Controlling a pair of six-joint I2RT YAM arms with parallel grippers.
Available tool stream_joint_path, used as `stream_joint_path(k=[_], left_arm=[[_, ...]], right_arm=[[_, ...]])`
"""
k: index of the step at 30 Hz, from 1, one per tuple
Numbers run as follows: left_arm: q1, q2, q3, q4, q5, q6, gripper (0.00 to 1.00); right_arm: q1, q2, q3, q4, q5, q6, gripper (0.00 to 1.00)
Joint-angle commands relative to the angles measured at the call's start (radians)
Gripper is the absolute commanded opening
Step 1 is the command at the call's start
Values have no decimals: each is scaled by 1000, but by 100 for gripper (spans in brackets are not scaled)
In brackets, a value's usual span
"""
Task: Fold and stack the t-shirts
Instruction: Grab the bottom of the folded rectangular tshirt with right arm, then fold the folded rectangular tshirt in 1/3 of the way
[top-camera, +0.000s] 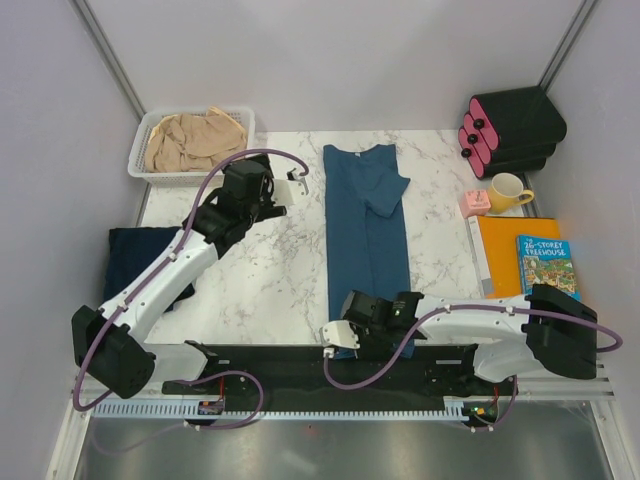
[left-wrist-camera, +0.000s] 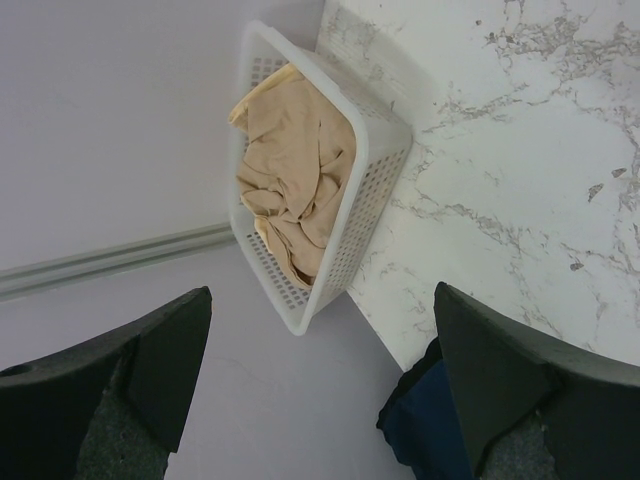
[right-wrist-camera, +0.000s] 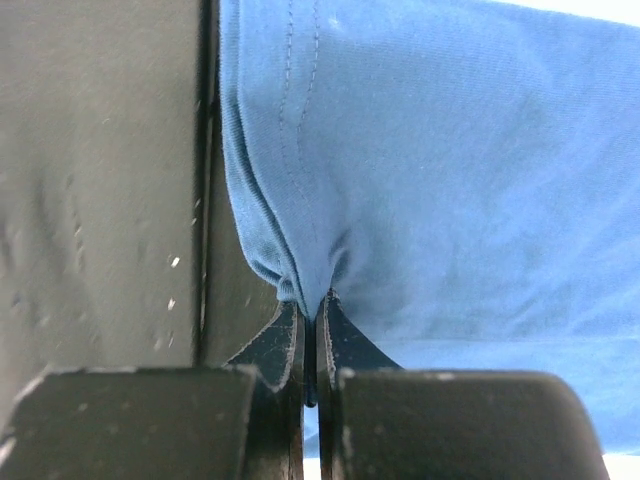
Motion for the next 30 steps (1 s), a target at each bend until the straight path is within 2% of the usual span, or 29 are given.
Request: stream_joint_path(k=[1, 5, 6, 11, 18, 24, 30], left_arm=[[-8, 2, 50, 8, -10, 45, 100], [-11, 15, 58, 9, -10, 43, 100], [-11, 14, 58, 9, -8, 43, 100], [-14, -1, 46, 8, -7, 35, 100], [-16, -38, -17, -12, 47, 14, 100], [-18, -49, -74, -14, 137, 6, 100], [-18, 2, -74, -6, 185, -20, 100]], right_arm=[[-13, -12, 129, -199, -158, -84, 0], [-13, -39, 253, -345, -238, -235, 0], [-16, -36, 277, -412, -239, -269, 0], [-100, 10, 428, -519, -167, -443, 0], [-319, 161, 593, -508, -101, -584, 0], [-421, 386, 794, -497, -85, -612, 0], [-484, 521, 949, -490, -49, -644, 0]])
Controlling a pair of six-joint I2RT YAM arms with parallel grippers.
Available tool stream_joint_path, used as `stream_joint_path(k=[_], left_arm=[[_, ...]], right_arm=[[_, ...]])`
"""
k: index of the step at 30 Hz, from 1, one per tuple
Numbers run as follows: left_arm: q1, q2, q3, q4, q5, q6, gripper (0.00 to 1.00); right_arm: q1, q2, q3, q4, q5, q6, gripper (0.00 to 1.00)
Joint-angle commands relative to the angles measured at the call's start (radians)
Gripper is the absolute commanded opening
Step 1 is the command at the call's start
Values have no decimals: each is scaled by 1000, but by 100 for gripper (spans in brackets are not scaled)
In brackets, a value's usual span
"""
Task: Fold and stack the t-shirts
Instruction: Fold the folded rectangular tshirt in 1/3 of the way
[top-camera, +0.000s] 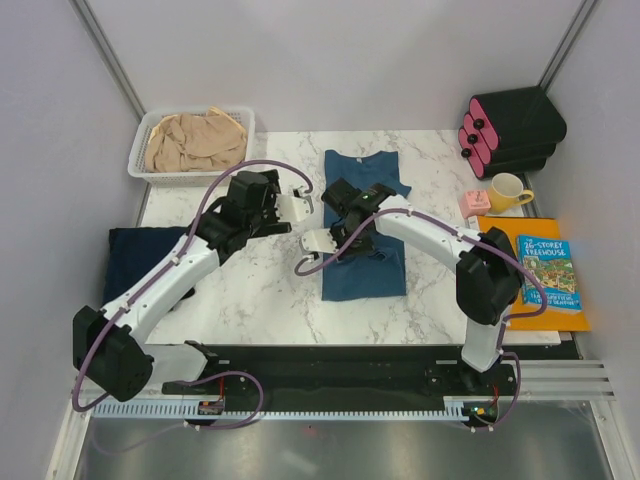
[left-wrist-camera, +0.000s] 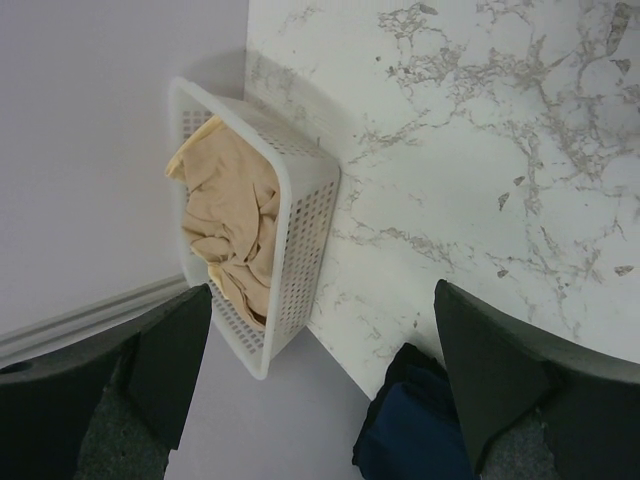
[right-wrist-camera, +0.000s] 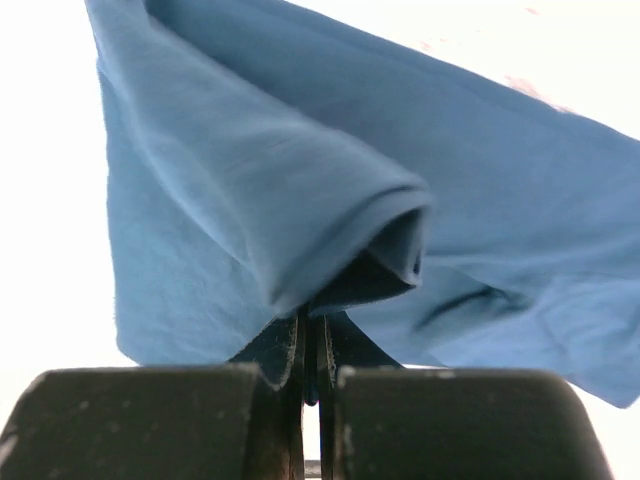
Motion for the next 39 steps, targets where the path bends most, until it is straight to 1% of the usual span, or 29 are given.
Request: stream_joint_path(k=[1, 7, 18, 21, 22, 23, 25, 26, 29, 30, 31, 33, 35, 36, 37, 39], left_arm=[[-5, 28, 4, 17, 62, -26, 100], [-2, 37, -13, 51, 74, -10, 100], [-2, 61, -17, 75, 71, -21, 100], [-2, 69, -17, 78, 66, -27, 100], [-2, 71, -16, 80, 66, -29, 100], [-2, 71, -16, 80, 66, -30, 100], [-2, 77, -19, 80, 66, -35, 100], [-2, 78, -19, 80, 66, -36, 100], [-2, 90, -17, 85, 69, -38, 100], [-2, 98, -16, 88, 69, -38, 100], [-2, 101, -13, 94, 69, -38, 100], [-2, 106, -11, 101, 69, -38, 100], [-2, 112, -5, 103, 69, -38, 100], [-2, 113, -5, 104, 71, -38, 100], [-2, 112, -5, 104, 71, -38, 100], [-2, 107, -8, 106, 72, -33, 100]], right_arm=[[-38, 56, 115, 0, 32, -60, 0], [-98, 102, 161, 11, 59, -79, 0], [-170, 173, 177, 79, 75, -89, 0], [-175, 190, 181, 111, 79, -83, 10], [-176, 194, 181, 126, 81, -76, 16], [-181, 193, 180, 166, 81, -66, 19], [-186, 191, 172, 200, 75, -45, 21], [-187, 187, 166, 244, 85, -34, 22], [-189, 178, 146, 309, 95, -14, 31], [-187, 177, 140, 319, 111, -8, 39], [-190, 179, 140, 326, 119, -6, 44], [-190, 181, 140, 338, 148, 10, 63], [-190, 178, 134, 346, 164, 20, 67], [-190, 174, 123, 356, 173, 30, 77], [-193, 168, 117, 381, 176, 44, 79], [-196, 150, 96, 401, 180, 69, 80]])
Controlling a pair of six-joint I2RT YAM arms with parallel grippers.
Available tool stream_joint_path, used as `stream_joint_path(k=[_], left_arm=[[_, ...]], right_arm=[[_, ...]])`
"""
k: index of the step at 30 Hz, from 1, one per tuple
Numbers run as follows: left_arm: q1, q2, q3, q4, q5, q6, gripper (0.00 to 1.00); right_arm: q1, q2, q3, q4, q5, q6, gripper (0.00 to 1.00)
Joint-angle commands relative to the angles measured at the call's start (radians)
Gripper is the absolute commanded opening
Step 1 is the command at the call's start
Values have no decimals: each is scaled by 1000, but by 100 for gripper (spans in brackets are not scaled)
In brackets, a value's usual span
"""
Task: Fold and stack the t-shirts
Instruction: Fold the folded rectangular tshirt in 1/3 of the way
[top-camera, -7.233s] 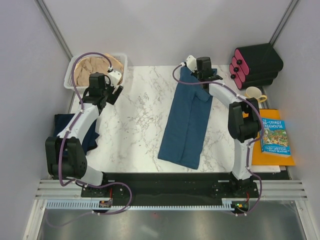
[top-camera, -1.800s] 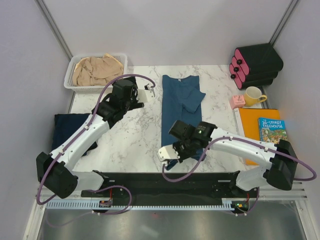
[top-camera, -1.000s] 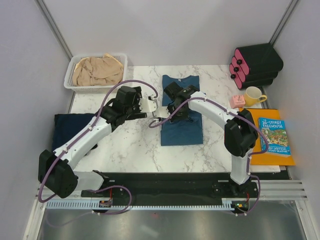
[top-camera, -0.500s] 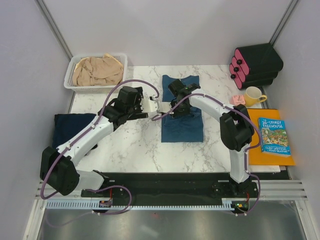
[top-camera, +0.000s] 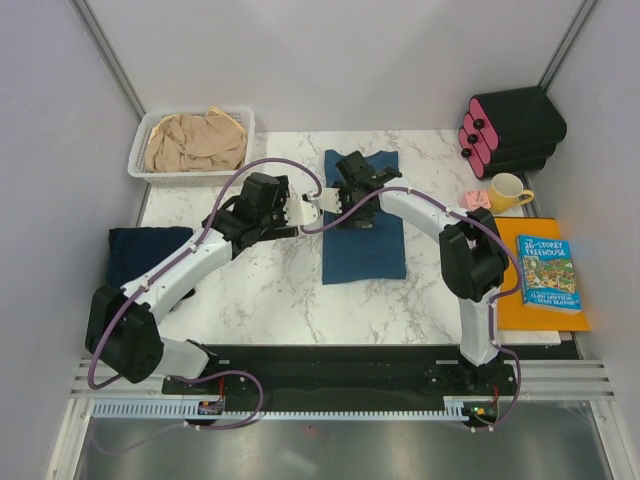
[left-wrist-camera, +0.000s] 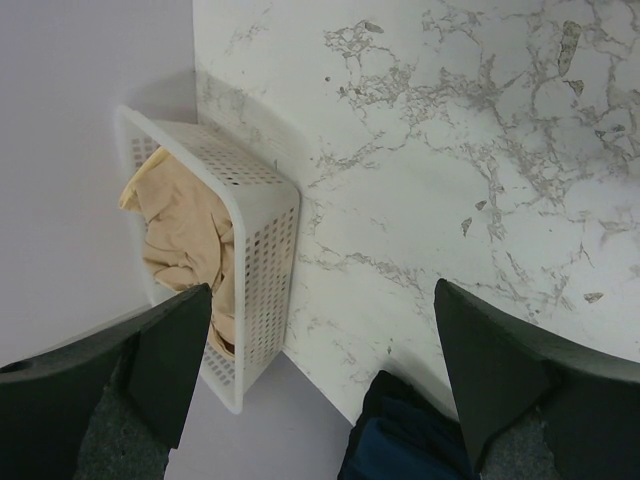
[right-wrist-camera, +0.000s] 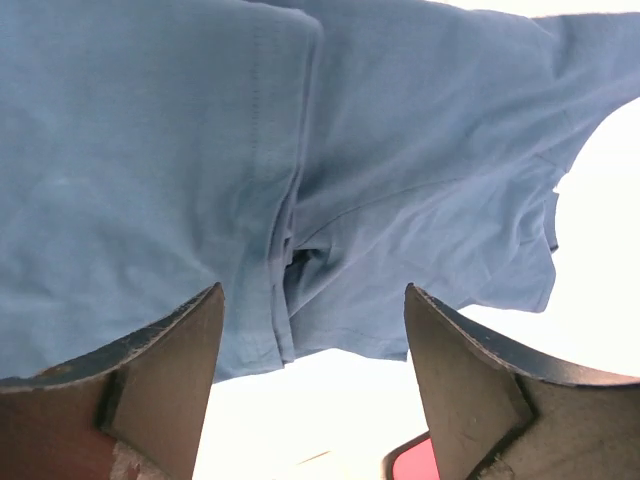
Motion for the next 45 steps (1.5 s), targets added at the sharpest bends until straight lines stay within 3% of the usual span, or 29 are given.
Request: stream_joint_path(k=[1, 4, 8, 11, 12, 14, 29, 33, 38, 42, 43, 45], left_arm=[[-2, -12, 7, 50, 17, -25, 100], [-2, -23, 0, 50, 18, -16, 100], [-1, -47, -6, 52, 26, 2, 100], [1, -53, -14, 58, 40, 5, 100], [1, -52, -17, 58, 49, 4, 100], [1, -47, -19, 60, 57, -5, 100], [1, 25, 6, 119, 57, -28, 100], [8, 9, -22, 141, 37, -33, 100], [27, -24, -46, 139, 26, -51, 100], [50, -64, -62, 136, 23, -65, 100], [54, -70, -63, 138, 20, -73, 100], [74, -84, -59, 136, 6, -99, 100]], right_arm=[[-10, -55, -43, 110, 52, 65, 79], [-21, -94, -63, 115, 28, 109, 74], [-42, -192, -66, -103, -165, 71, 71], [-42, -273, -167, -168, -241, 50, 59], [-44, -290, -234, -165, -241, 47, 30], [-42, -311, -287, -165, -232, 48, 0], [-44, -292, -483, -197, -255, 97, 0], [-45, -266, -540, -122, -235, 114, 0], [-44, -220, -534, -106, -221, 145, 0], [-44, -284, -505, -138, -213, 157, 0], [-42, -299, -491, -155, -216, 171, 4], [-41, -340, -435, -219, -233, 181, 23]])
